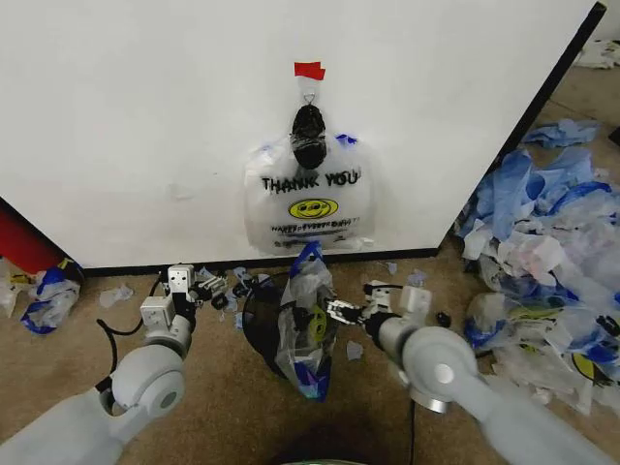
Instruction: Pick up the garbage bag from the wall and place it over the trash bin.
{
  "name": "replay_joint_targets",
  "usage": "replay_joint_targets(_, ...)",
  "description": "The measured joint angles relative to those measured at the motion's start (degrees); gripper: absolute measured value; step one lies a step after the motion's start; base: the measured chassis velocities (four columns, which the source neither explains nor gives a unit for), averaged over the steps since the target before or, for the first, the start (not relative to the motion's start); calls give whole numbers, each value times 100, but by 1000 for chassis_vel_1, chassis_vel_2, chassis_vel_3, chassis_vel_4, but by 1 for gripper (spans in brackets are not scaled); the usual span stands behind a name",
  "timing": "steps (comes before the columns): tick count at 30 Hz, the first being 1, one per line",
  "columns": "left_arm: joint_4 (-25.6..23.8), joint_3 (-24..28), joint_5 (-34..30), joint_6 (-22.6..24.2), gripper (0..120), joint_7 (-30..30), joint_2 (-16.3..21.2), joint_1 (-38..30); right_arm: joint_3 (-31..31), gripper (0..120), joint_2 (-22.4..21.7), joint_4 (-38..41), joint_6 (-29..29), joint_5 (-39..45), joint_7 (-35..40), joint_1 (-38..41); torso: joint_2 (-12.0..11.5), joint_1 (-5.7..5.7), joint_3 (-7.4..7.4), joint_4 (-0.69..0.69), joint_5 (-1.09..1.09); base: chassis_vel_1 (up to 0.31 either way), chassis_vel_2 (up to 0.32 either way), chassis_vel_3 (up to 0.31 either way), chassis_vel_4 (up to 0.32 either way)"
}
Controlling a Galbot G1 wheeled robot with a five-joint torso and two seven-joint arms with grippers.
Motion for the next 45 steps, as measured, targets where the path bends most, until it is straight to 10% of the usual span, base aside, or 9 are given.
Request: replay_joint_targets(45,85,113,160,-60,100,-25,-318,326,-455,97,734,-878,-196,-588,404,94,0,0,0,0,0,0,0,0,0)
